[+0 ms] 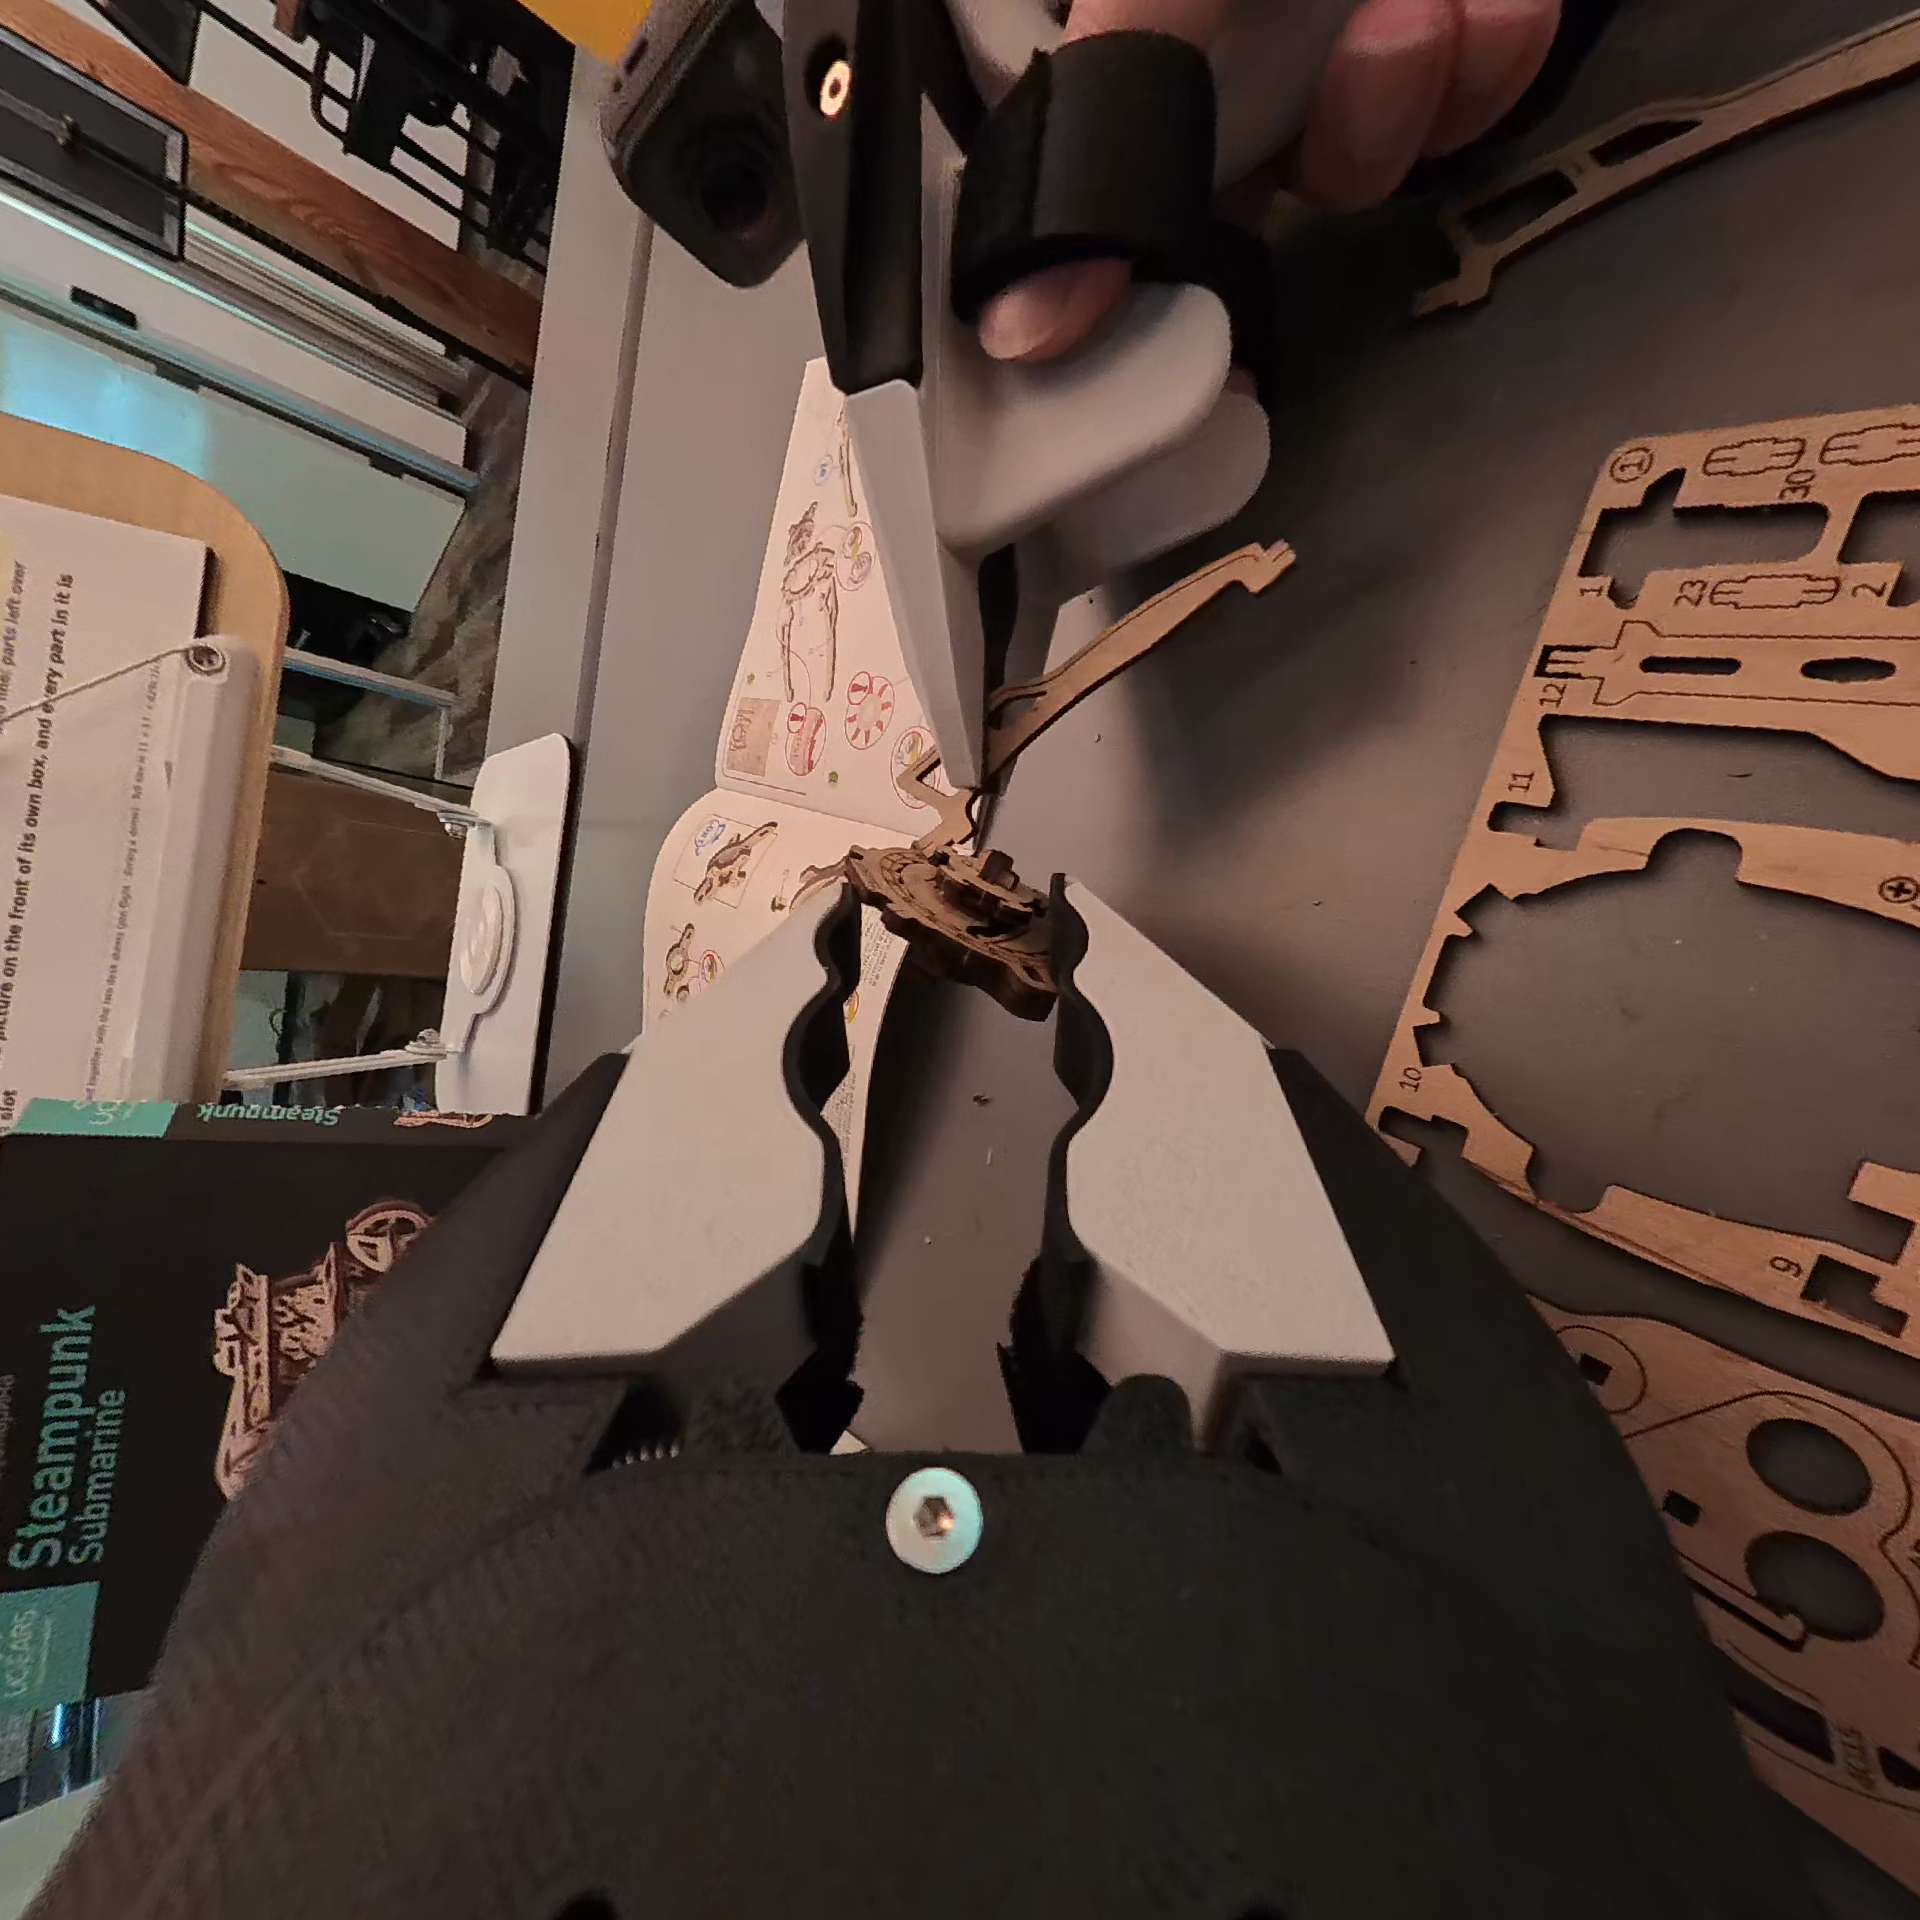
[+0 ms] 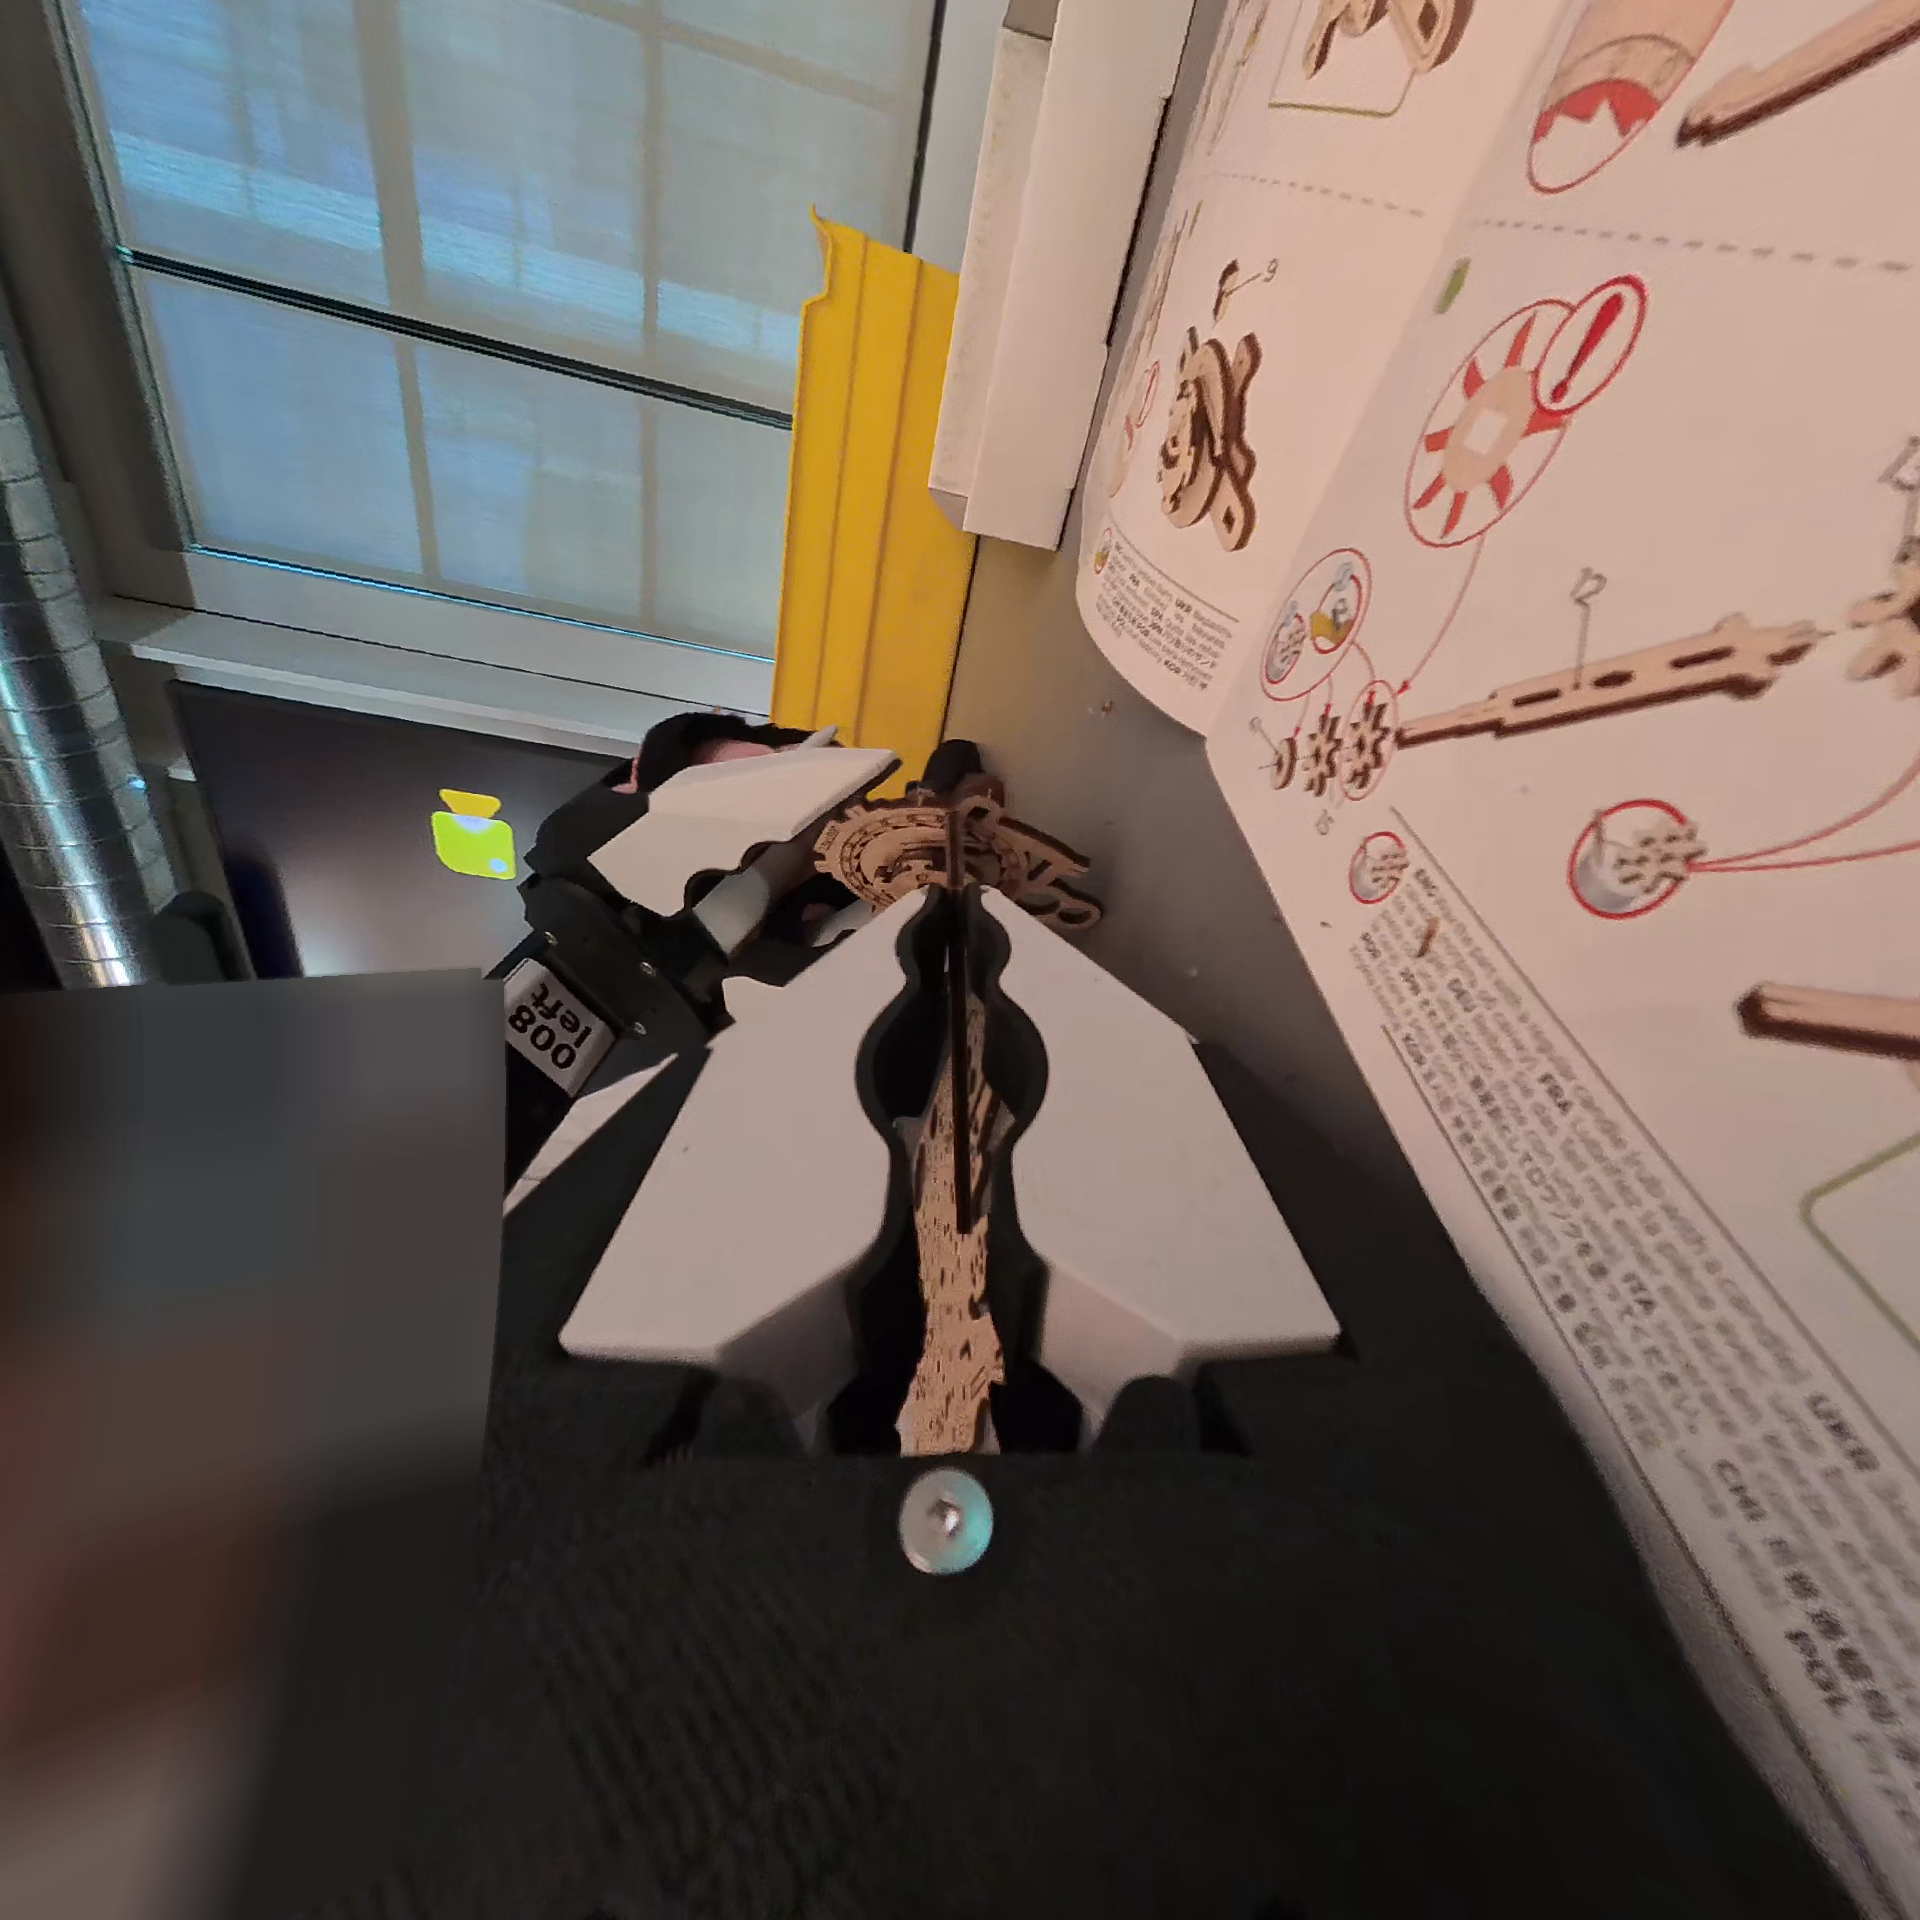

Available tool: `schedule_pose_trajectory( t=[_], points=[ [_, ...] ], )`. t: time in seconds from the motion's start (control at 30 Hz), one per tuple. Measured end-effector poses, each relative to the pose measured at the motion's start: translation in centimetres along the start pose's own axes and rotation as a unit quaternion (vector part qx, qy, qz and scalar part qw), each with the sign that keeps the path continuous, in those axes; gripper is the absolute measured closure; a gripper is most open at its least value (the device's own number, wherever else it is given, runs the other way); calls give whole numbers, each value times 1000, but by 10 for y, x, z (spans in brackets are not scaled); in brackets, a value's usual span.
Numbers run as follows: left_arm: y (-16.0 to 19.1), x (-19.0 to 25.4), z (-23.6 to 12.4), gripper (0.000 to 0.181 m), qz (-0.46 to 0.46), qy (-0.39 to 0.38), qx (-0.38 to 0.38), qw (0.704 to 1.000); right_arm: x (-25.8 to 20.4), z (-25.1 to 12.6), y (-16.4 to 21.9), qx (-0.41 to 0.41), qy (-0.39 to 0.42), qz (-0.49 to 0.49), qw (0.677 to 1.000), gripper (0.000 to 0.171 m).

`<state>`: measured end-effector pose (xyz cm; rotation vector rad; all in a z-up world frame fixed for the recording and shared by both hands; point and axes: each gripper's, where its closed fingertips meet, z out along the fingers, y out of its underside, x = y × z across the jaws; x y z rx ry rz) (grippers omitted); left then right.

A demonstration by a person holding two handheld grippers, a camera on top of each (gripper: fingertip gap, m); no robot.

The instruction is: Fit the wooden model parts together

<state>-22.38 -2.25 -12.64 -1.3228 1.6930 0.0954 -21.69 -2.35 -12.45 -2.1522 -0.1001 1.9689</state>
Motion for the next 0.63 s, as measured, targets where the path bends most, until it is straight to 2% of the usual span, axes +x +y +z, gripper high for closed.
schedule_pose_trajectory(
  t=[0.3, 0.63],
  points=[
    [-6, -5, -6, 148, 7, -8, 38, 999, -6, -2, 2, -10, -46, 43, 998, 171],
    [-26, -12, -27, 148, 20, -18, 121, 992, -34, -10, 10, -51, -120, 59, 990, 171]
  ],
)
